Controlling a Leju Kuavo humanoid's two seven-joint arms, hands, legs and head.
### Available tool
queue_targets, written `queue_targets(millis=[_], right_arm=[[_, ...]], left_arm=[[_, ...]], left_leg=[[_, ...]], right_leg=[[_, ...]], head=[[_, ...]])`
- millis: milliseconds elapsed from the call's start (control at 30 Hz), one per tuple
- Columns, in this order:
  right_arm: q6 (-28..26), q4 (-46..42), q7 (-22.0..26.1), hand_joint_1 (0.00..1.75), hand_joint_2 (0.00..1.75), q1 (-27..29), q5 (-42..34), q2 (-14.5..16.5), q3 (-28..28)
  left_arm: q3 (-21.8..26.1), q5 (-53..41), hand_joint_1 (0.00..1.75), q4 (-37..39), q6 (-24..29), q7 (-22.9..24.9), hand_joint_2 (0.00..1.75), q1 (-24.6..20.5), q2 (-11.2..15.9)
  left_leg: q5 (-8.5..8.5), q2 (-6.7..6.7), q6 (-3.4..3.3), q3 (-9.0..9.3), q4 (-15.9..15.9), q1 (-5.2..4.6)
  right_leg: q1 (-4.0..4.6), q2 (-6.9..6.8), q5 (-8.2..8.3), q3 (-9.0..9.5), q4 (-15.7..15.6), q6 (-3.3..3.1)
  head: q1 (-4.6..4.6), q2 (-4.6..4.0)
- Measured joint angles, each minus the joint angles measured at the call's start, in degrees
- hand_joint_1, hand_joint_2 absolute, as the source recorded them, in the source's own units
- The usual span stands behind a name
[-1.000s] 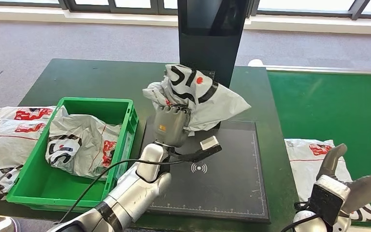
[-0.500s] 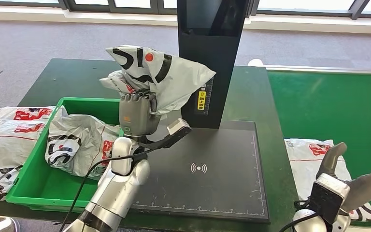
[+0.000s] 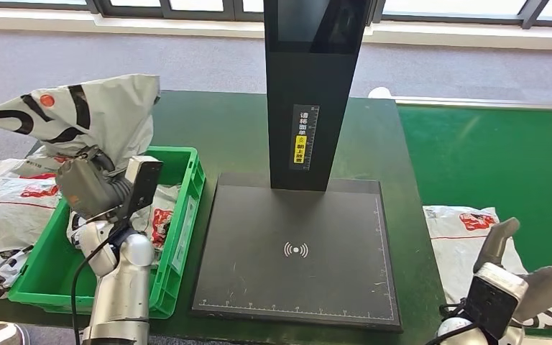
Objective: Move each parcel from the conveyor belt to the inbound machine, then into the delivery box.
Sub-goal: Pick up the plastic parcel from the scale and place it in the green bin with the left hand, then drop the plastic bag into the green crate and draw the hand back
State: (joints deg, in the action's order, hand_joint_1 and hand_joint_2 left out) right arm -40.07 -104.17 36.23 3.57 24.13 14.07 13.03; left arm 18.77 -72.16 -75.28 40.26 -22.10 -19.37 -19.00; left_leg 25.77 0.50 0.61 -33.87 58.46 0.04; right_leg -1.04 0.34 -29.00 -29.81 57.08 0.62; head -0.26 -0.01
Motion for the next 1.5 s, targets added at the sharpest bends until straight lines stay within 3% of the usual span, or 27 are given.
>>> queue_targets(millis=[33,133,167,500,633,1033,1500], right_arm=[[0.08,-0.07,-0.13,0.00,1.75,0.09,-0.02,-0.01,0.00],[0.59,-0.16,-0.37,0.00,1.75,0.28,0.06,-0.04,0.00],[0.78,-0.22,-0.43,0.00,1.75,0.29,0.14,-0.04,0.00],[1.92,-0.42,-1.23,0.00,1.75,0.03,0.81,-0.04,0.00],[2.04,-0.42,-1.27,0.00,1.75,-0.36,1.04,-0.04,0.02],[3.54,-1.21,-1.41,0.00,1.75,-0.50,1.56,-0.01,0.37],[6.00,-1.53,-1.92,0.00,1.75,-0.89,2.06,0.07,1.10]], left_arm=[[1.54,0.86,1.64,0.30,0.00,-0.16,1.75,0.01,-0.08],[5.45,3.03,0.33,1.02,0.00,-0.81,1.75,0.04,-0.30],[6.58,3.46,0.00,1.19,0.00,-0.94,1.75,0.05,-0.36],[11.00,4.51,0.00,2.27,0.00,0.94,1.75,0.36,-0.67],[11.34,5.84,0.00,1.60,0.00,1.06,0.00,0.73,-0.67],[9.61,7.58,0.00,-1.34,-0.01,2.07,0.00,1.70,-0.65],[5.69,10.64,0.00,-5.90,-0.01,-0.70,0.00,2.54,-0.45]], left_leg=[[0.00,0.00,0.00,0.00,0.00,0.00],[0.00,0.00,0.00,-0.01,0.01,-0.01],[0.00,0.00,0.00,-0.01,0.01,-0.01],[0.00,0.02,0.00,-0.01,0.00,-0.01],[0.00,0.03,0.00,-0.01,0.00,-0.01],[0.00,0.04,0.00,-0.02,0.01,-0.01],[0.00,0.09,0.00,-0.02,0.01,-0.01]], right_leg=[[0.00,0.00,0.00,0.00,0.00,0.00],[0.00,0.00,0.00,0.00,-0.01,0.00],[-0.01,0.00,0.00,0.00,-0.01,0.00],[0.00,-0.03,0.00,0.01,-0.01,0.00],[0.00,-0.03,0.00,0.01,-0.01,0.00],[0.00,-0.04,0.00,0.00,-0.01,0.00],[0.00,-0.07,0.00,0.03,-0.01,0.00]], head=[[0.00,0.00],[0.00,0.00],[0.00,0.01],[0.00,-0.01],[0.00,-0.01],[0.00,-0.01],[0.00,0.00]])
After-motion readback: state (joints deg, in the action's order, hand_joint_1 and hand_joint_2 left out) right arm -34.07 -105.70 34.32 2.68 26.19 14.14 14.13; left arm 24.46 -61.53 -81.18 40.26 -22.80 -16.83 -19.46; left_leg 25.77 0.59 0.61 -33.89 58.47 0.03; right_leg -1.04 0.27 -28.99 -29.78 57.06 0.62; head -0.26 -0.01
